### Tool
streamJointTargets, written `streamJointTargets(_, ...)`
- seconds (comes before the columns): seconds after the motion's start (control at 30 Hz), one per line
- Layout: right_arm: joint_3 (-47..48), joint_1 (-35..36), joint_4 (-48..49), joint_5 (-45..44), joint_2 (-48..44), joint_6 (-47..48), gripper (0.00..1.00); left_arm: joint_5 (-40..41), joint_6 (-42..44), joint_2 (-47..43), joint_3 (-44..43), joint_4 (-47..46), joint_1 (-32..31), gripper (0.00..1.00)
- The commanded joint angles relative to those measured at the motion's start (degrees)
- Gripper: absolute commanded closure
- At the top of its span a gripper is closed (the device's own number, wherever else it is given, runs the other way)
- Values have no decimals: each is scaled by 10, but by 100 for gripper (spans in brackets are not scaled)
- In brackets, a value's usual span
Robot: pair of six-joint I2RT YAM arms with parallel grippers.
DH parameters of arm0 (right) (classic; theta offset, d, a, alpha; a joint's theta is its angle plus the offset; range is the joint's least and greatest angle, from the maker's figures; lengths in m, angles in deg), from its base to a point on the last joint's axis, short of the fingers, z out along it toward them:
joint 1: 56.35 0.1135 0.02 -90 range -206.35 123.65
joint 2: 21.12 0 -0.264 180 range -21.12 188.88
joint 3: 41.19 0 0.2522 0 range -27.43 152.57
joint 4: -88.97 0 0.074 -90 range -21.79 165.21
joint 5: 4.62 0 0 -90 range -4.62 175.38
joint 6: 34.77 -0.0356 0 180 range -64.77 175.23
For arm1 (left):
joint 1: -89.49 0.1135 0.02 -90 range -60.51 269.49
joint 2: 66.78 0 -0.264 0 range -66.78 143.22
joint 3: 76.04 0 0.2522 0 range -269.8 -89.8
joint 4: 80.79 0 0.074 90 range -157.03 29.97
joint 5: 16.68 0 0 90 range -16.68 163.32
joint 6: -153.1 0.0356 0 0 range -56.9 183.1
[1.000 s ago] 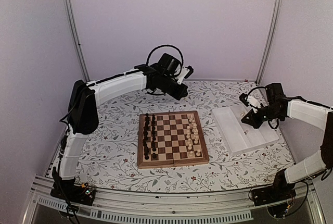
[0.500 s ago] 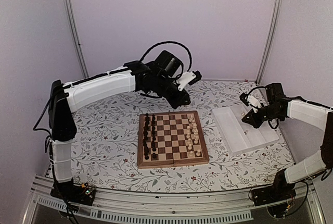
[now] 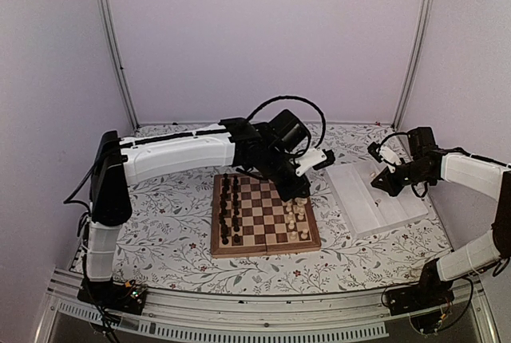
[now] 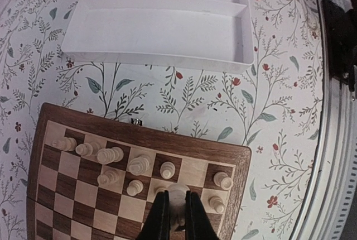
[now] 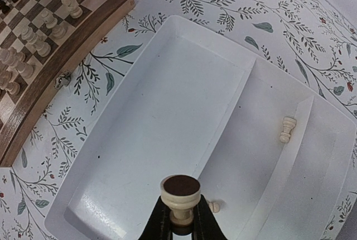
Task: Set up the chess pieces on the board
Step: Place the chess piece on the chessboard.
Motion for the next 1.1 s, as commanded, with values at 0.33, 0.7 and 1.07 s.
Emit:
streamJointTargets(0.33, -7, -2, 10, 3, -9, -2, 95, -17, 6, 54, -16, 1, -18, 100)
streamJointTargets(0.7, -7, -1, 9, 3, -4, -1, 95, -22, 8, 72, -14, 1, -19, 100)
streamJointTargets(1.07, -7, -1, 9, 4, -3, 0, 95, -23, 11, 84, -9, 1, -20, 100)
